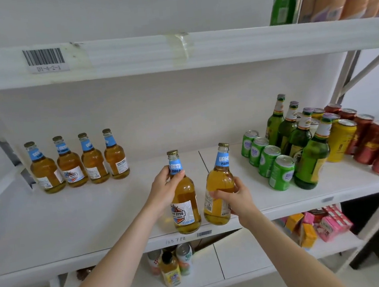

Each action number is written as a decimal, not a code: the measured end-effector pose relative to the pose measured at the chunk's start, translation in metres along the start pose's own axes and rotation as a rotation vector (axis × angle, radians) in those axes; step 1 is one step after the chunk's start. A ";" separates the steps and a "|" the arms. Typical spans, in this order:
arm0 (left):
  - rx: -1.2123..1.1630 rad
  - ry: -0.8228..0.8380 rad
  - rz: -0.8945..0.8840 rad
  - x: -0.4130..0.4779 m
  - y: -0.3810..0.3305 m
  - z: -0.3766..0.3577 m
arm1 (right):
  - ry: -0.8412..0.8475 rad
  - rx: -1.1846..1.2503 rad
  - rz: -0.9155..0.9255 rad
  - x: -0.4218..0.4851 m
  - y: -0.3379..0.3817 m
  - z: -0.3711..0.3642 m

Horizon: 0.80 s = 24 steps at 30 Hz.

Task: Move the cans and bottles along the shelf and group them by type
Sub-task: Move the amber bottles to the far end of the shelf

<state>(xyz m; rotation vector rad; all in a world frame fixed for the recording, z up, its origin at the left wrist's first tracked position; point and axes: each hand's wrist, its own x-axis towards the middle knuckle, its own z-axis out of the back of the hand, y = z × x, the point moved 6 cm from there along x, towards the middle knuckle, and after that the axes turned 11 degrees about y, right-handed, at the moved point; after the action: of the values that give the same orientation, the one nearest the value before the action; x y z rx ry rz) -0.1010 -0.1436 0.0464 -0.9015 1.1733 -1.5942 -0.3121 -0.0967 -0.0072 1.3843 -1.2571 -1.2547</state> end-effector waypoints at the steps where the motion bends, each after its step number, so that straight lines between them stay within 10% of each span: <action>1: -0.004 -0.006 0.001 0.002 -0.003 -0.011 | 0.001 -0.010 -0.006 -0.001 0.002 0.012; 24: 0.071 -0.017 -0.038 0.133 -0.024 -0.085 | -0.045 -0.009 0.035 0.113 0.020 0.126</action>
<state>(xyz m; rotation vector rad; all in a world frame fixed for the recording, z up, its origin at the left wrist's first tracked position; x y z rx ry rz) -0.2254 -0.2444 0.0499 -0.8950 1.0869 -1.6451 -0.4411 -0.2074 -0.0172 1.3283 -1.2996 -1.2724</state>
